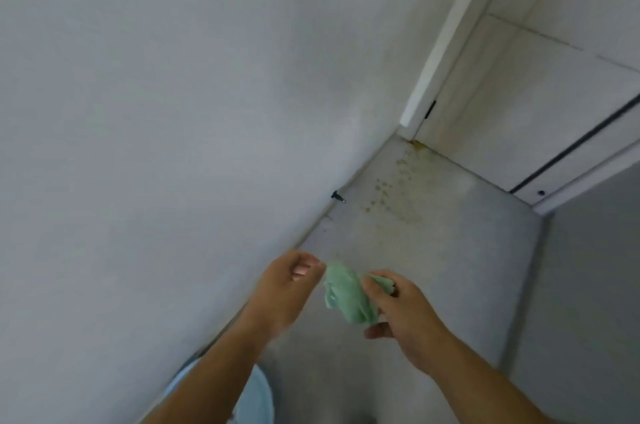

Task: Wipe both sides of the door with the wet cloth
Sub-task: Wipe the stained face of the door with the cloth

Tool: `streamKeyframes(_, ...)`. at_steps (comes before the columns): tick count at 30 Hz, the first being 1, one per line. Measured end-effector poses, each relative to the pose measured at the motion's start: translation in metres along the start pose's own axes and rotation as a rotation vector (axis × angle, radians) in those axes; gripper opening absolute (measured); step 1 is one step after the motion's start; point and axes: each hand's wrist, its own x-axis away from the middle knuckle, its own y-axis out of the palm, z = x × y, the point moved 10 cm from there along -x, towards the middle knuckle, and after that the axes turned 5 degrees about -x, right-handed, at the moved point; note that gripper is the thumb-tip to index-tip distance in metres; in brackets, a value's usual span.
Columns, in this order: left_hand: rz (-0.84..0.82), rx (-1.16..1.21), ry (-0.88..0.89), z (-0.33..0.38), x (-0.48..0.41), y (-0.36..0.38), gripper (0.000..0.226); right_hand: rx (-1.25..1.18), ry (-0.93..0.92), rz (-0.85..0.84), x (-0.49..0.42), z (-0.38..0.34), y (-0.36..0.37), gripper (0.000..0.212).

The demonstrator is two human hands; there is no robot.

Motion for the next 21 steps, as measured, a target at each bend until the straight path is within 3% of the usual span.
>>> streamKeyframes(11,-0.301,-0.192,0.267,0.251,-0.106,0.229,0.015,-0.397,-0.208,0.422,-0.007,-0.116,-0.294,0.019)
streamKeyframes(15,-0.352,-0.324,0.356,0.33,-0.154,0.311,0.016,-0.33,-0.293,0.583,-0.033,-0.162,-0.4,0.017)
streamKeyframes(21,-0.383,-0.503,0.48,0.421,-0.231,0.4,0.038,-0.074,-0.413,0.791,-0.068,-0.24,-0.524,0.015)
